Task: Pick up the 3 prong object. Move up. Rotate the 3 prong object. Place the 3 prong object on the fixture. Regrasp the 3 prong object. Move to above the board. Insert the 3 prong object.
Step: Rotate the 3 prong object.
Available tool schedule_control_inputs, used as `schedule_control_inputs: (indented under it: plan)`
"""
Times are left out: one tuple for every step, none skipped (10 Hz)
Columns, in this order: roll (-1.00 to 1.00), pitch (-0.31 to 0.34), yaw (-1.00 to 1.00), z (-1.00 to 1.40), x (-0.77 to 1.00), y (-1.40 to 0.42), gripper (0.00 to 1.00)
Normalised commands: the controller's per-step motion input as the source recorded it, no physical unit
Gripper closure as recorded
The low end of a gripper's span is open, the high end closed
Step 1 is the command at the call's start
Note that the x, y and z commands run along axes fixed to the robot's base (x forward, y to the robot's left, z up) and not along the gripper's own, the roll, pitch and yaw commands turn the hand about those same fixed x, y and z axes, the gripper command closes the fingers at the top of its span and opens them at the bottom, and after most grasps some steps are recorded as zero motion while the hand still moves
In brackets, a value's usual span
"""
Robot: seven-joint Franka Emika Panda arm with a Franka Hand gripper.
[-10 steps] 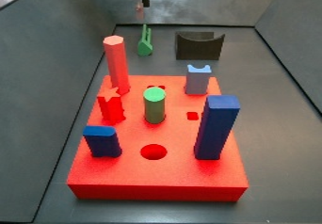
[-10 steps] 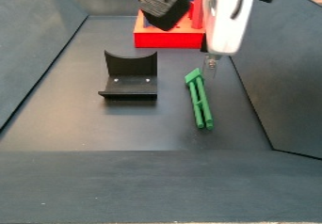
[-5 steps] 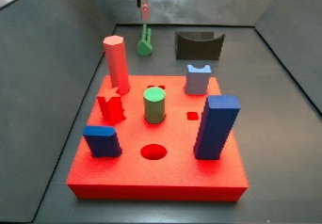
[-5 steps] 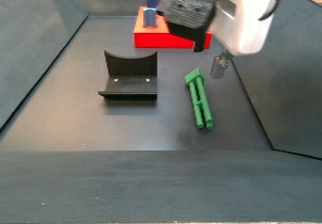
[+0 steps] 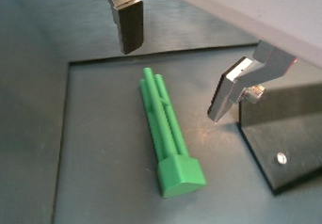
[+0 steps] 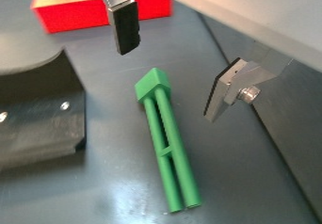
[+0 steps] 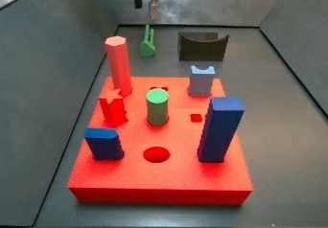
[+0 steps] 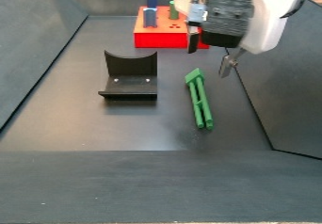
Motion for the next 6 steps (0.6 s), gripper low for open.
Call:
schedule_control_inputs:
  plan:
    - [0.0,-0.007,1.0,-0.04,0.04,0.0,0.0]
    - [0.0,-0.008,1.0,-0.04,0.04,0.0,0.0]
    - [0.0,-0.008,1.0,-0.04,0.04,0.0,0.0]
    - [0.0,-0.009,1.0,-0.04,0.04,0.0,0.0]
    - [0.0,-0.01,1.0,-0.04,0.04,0.0,0.0]
    - [0.0,-0.011,1.0,-0.04,0.04,0.0,0.0]
